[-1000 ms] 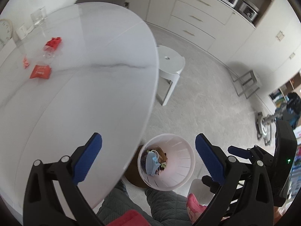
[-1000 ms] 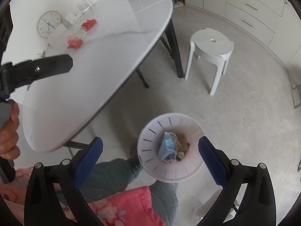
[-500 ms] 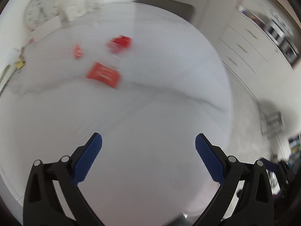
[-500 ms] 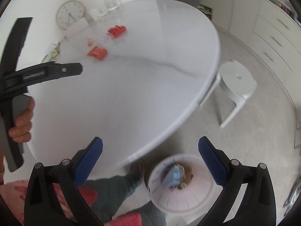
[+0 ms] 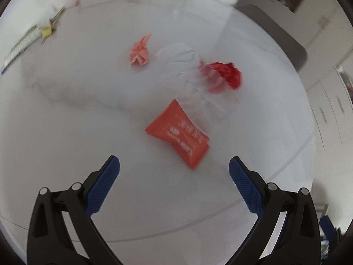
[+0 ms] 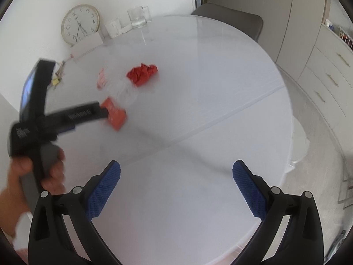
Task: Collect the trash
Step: 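Move both open tools back over the table toward the red packet, then close the left tool on the red snack packet, then hold the red packet in the left tool while the right tool grasps the clear plastic bottle, then carry the red packet and bottle to the white bin and open both tools, then move both open tools back over the table toward the red paper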
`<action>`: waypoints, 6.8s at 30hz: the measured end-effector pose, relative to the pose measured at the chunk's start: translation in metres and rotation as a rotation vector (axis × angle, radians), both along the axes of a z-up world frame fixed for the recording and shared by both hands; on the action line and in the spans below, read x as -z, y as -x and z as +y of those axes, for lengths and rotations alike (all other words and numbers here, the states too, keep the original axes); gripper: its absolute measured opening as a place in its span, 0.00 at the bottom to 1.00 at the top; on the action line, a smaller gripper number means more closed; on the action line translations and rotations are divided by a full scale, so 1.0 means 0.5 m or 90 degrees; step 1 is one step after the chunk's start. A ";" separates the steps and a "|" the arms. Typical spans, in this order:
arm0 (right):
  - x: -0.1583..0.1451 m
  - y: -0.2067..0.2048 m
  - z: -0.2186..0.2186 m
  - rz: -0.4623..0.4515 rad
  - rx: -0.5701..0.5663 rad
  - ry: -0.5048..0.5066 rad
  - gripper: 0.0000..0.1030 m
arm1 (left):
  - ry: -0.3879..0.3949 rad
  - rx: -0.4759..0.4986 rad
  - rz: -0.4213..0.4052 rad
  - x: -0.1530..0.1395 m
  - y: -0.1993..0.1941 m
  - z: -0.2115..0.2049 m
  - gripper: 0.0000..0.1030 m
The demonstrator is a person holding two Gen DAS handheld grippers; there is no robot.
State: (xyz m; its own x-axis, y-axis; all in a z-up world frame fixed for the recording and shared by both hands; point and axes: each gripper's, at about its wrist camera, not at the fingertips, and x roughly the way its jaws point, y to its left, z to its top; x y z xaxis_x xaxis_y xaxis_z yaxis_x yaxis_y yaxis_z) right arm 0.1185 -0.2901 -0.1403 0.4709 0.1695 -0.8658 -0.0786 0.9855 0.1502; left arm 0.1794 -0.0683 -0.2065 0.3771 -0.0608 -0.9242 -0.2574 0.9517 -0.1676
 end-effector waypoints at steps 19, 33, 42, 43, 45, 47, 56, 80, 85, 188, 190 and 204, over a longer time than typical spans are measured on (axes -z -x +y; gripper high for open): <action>0.041 -0.178 -0.039 0.016 0.026 -0.027 0.98 | -0.027 -0.122 0.048 0.082 -0.062 -0.003 0.80; 0.062 -0.205 0.015 0.038 -0.020 -0.065 0.98 | -0.012 0.033 0.005 0.071 -0.062 0.046 0.41; 0.059 -0.208 0.073 0.050 -0.059 -0.083 0.98 | 0.003 0.082 0.000 0.066 -0.056 0.068 0.33; 0.054 -0.210 0.087 0.050 -0.069 -0.086 0.98 | 0.006 0.083 -0.002 0.063 -0.058 0.073 0.33; 0.045 -0.218 0.117 0.049 -0.090 -0.091 0.98 | -0.004 0.090 -0.009 0.054 -0.056 0.084 0.32; 0.036 -0.229 0.150 0.047 -0.108 -0.088 0.98 | -0.028 0.098 -0.016 0.042 -0.050 0.097 0.32; 0.083 -0.339 0.320 0.086 -0.170 -0.029 0.98 | -0.071 0.108 -0.029 0.008 -0.035 0.181 0.32; 0.168 -0.387 0.402 0.152 -0.192 0.047 0.59 | -0.058 0.102 0.000 0.016 -0.040 0.219 0.32; 0.124 -0.329 0.361 0.139 -0.177 0.010 0.59 | -0.070 0.123 -0.012 -0.006 -0.017 0.202 0.32; 0.052 -0.085 0.088 0.094 -0.006 -0.023 0.98 | -0.149 0.212 -0.016 -0.102 0.146 0.099 0.92; 0.060 -0.164 0.128 0.091 0.024 -0.032 0.98 | -0.157 0.196 -0.023 -0.096 0.094 0.132 0.92; 0.191 -0.433 0.253 0.085 0.281 -0.061 0.98 | -0.138 0.166 -0.033 -0.056 -0.083 0.276 0.92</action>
State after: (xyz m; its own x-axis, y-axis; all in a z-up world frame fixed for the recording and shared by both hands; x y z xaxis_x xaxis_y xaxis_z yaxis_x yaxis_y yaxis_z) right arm 0.3352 -0.1637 -0.2358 0.4011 0.0611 -0.9140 0.3708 0.9015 0.2230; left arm 0.2208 0.0696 -0.1786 0.4216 0.0340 -0.9061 0.0032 0.9992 0.0389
